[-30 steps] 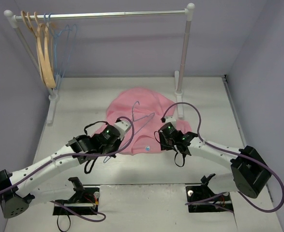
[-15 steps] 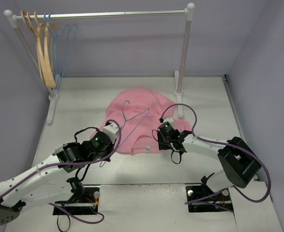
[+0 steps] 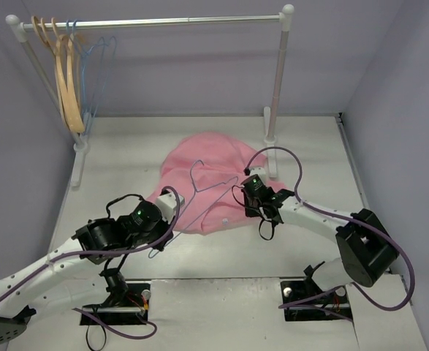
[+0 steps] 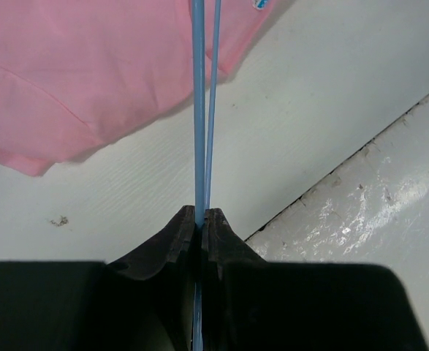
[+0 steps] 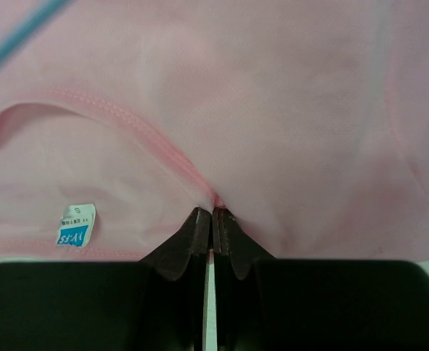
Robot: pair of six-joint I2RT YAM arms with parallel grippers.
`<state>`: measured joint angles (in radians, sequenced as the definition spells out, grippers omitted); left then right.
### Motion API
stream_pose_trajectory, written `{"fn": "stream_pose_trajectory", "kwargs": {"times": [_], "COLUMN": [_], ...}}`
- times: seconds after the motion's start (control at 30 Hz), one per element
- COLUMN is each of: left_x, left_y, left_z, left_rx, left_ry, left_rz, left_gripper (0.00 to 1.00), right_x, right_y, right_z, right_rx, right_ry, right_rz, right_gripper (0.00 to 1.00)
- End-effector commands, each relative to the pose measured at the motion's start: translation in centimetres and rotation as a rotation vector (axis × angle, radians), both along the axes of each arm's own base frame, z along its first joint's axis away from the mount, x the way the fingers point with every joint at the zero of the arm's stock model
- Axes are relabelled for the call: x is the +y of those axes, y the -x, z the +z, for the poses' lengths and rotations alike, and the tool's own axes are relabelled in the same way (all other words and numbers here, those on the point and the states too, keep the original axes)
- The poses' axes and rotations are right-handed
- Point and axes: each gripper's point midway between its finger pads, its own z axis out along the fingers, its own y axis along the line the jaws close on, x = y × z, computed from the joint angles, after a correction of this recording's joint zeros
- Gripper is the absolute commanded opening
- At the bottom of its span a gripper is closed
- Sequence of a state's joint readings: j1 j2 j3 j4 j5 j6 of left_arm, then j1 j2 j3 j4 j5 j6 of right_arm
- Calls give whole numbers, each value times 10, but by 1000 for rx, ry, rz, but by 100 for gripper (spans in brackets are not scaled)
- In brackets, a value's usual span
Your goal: Place the t-shirt on the hanger
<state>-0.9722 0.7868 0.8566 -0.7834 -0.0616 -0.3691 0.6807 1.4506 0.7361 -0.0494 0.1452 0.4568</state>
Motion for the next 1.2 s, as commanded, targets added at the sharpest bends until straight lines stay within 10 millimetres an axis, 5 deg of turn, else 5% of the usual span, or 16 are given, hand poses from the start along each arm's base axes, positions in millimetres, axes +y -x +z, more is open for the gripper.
{"fn": "stream_pose_trajectory", "kwargs": {"times": [0.0,0.3,0.87,1.17], "left_x": [-15,-26,-27,-54], "left_y": [2,18,10,0], "left_z": [17,10,-6,9], "left_rx": [-41,14,35,6], "left_ry": [61,77,-5,105], "left_rz": [-90,-209,-206,-200], "left_gripper": [0,0,0,0], "right_x": [-8,-26,-31,-19], "right_y": [-27,-40,-48,-47], "right_z": [44,54,79,105], "right_rx": [-114,-137,-202,-239], "right_ry": [-8,18,9,-47], "right_rz": [-35,-52,-50,18], "right_gripper": [0,0,0,4]}}
